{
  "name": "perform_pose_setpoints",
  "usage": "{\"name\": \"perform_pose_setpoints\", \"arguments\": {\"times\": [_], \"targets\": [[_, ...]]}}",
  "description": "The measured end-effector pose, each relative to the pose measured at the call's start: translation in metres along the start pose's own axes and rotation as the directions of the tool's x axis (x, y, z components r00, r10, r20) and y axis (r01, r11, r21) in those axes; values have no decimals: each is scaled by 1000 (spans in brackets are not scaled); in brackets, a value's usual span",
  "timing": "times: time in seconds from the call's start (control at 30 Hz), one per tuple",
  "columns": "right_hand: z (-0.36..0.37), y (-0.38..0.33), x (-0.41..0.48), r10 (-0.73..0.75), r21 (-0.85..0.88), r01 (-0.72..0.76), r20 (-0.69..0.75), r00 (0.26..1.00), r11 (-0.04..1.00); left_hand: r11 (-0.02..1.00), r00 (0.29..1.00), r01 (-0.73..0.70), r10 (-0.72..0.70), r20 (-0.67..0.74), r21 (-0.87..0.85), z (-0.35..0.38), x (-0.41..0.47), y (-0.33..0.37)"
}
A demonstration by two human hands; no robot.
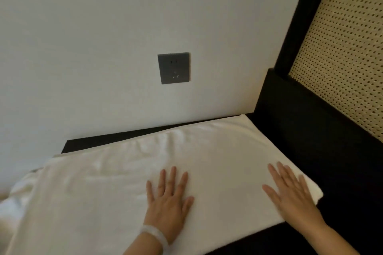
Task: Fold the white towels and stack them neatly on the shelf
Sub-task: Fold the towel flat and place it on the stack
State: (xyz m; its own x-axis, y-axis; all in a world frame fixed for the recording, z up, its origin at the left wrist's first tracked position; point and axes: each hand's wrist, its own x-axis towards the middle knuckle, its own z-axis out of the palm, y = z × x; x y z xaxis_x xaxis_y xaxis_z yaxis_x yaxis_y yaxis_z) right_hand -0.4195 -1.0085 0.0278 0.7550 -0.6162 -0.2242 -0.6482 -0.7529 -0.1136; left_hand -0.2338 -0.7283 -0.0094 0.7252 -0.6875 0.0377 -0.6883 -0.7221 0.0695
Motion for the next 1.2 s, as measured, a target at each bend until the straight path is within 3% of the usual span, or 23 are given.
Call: {"name": "perform_pose_setpoints", "arguments": {"times": [0.1, 0.17, 0.23, 0.33, 0.43, 0.53, 0.63, 0.8, 0.9, 0.97, 1.03, 1.1, 1.2], "targets": [[-13, 8, -9, 43, -146, -30, 91, 995, 989, 994, 994, 104, -104, -16, 19, -1, -21, -45], [-39, -6, -10, 92, -265, -41, 184, 979, 963, 995, 995, 97, -97, -28, 21, -4, -35, -64], [-62, -31, -1, 78, -329, -17, 171, 982, 944, 998, 998, 65, -65, 3, 18, -7, -47, -73], [-66, -90, 20, -185, -263, 198, 74, 980, 944, 992, 990, 124, -125, 58, 13, -15, -47, -86], [-44, -157, 48, -428, -115, 435, 83, 900, 893, 958, 957, 281, -284, 57, 57, -18, -33, -112], [-13, -184, 78, -455, -107, 459, 59, 888, 882, 924, 927, 365, -372, 45, 119, -16, -28, -142], [14, -179, 71, -382, -122, 389, 76, 921, 913, 936, 941, 332, -337, 35, 114, -14, -43, -152], [27, -167, 55, -471, -28, 471, 7, 882, 882, 949, 937, 316, -309, 162, -21, -20, -58, -148], [3, -182, 77, -459, -37, 457, -35, 888, 888, 962, 958, 268, -262, 121, -42, -40, -25, -147], [-17, -202, 99, -520, 25, 527, -128, 845, 850, 986, 987, 148, -143, 73, -73, -61, 16, -141], [-29, -217, 123, -567, 70, 583, -164, 807, 810, 978, 989, 120, -103, 109, -171, -74, 57, -139], [-40, -231, 143, -592, 56, 605, -146, 792, 795, 980, 990, 67, -42, 136, -186, -82, 92, -139], [-46, -239, 161, -591, 16, 591, -3, 806, 806, 994, 977, -31, 52, 205, -103, -85, 118, -148]]}}
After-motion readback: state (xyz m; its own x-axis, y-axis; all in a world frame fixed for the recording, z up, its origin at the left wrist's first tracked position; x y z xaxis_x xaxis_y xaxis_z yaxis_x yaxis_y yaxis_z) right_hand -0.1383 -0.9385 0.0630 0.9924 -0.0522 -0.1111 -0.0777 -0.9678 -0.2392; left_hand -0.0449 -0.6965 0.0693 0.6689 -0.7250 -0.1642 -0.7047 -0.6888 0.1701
